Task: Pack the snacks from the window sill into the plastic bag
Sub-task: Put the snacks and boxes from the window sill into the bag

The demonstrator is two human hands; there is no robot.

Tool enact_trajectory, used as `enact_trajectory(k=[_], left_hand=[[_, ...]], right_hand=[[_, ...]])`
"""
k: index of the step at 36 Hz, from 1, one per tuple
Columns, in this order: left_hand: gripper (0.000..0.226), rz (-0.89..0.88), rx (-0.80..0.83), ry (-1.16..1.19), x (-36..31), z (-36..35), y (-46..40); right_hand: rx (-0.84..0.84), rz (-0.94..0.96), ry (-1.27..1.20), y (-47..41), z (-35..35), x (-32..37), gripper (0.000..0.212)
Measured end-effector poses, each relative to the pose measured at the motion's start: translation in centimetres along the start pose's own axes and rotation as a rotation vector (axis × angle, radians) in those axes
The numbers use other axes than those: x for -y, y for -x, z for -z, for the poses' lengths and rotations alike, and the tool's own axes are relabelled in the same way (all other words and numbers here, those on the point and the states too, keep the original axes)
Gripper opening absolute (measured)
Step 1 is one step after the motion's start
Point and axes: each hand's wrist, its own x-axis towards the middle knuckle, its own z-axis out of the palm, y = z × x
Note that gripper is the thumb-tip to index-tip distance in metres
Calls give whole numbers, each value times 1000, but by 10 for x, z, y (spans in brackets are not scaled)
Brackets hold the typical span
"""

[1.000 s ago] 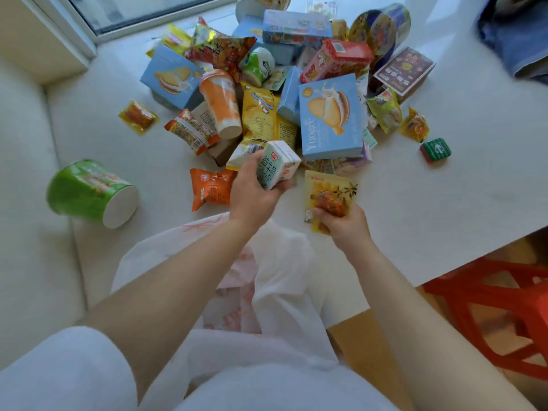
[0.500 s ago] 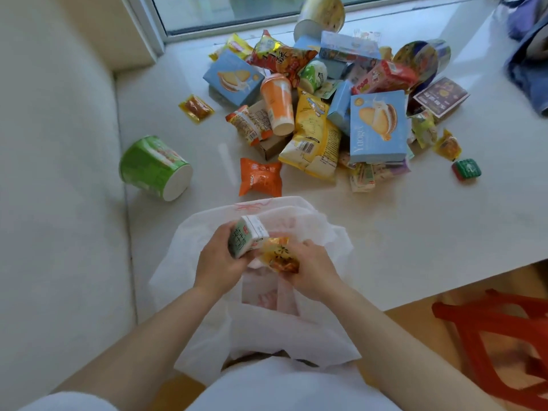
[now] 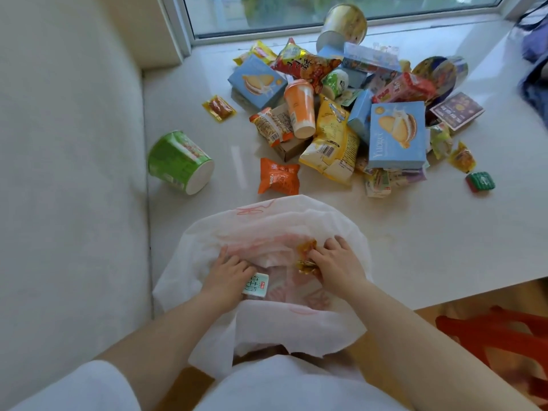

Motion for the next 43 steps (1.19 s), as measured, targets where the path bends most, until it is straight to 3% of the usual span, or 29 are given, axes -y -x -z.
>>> enact_trajectory(k=[6, 10, 13, 18, 22, 25, 28, 31, 36, 43], left_hand=[[66, 35, -10, -35, 2, -6, -2], [86, 158, 78, -39, 4, -6, -3], [91, 219, 148, 11, 7, -9, -4], [91, 204, 211, 3, 15, -11, -3], [81, 139, 22, 12, 17, 8, -6], [63, 75, -287, 43, 21, 21, -20], [53, 142, -422, 89, 29, 43, -41], [50, 264, -509, 166, 43, 64, -63], [46, 452, -440, 133, 88, 92, -84], [80, 654, -330, 120, 159, 114, -104]], right_hand=[[-64, 5, -19, -3, -5, 15, 78], [2, -198, -82, -9, 0, 15, 85], [143, -297, -150, -12, -11, 12, 87], [203, -332, -219, -18, -15, 13, 79], [87, -224, -142, -23, -6, 9, 66], [-224, -130, -95, -31, 1, 4, 53], [-422, -77, -109, -50, 13, -1, 39], [-452, -75, -160, -78, 31, -5, 33], [-287, -139, -266, -124, 53, -10, 27], [-20, -216, -257, -186, 59, -9, 67]])
